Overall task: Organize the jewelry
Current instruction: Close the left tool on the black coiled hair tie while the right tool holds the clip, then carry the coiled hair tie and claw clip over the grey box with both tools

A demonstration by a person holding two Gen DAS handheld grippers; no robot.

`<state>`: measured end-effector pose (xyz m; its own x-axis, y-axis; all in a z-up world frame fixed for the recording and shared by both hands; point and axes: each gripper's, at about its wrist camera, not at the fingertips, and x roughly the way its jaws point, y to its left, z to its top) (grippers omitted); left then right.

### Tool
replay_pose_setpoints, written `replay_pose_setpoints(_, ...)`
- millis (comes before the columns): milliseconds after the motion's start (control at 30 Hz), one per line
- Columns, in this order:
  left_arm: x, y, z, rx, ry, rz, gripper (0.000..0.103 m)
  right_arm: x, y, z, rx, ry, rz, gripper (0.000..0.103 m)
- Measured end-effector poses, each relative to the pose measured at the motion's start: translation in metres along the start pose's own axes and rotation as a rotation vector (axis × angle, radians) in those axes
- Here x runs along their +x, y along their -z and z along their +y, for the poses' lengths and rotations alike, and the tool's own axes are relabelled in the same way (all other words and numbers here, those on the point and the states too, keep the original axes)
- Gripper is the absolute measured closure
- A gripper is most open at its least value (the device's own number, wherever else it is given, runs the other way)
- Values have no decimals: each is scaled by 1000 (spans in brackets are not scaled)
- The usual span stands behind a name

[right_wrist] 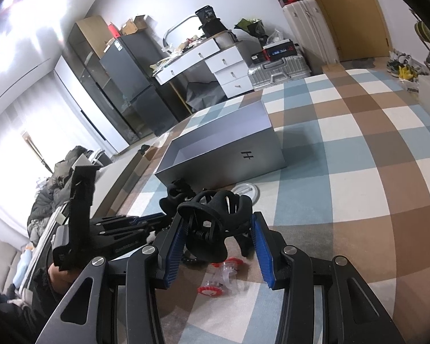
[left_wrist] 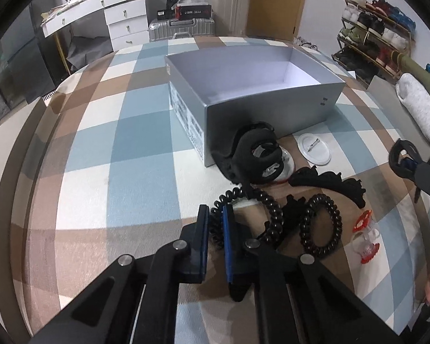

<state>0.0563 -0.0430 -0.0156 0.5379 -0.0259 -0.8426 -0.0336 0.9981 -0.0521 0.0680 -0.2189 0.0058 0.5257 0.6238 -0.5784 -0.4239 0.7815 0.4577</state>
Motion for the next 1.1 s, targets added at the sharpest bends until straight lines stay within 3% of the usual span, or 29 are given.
replay_pose_setpoints(567, -41, -3, 14, -38, 46, -187, 98, 13, 0, 19, -69, 12, -5, 59)
replay_pose_setpoints(1100, -35, -52, 18, -75, 52, -352, 98, 26, -60, 36, -163, 41, -93, 59)
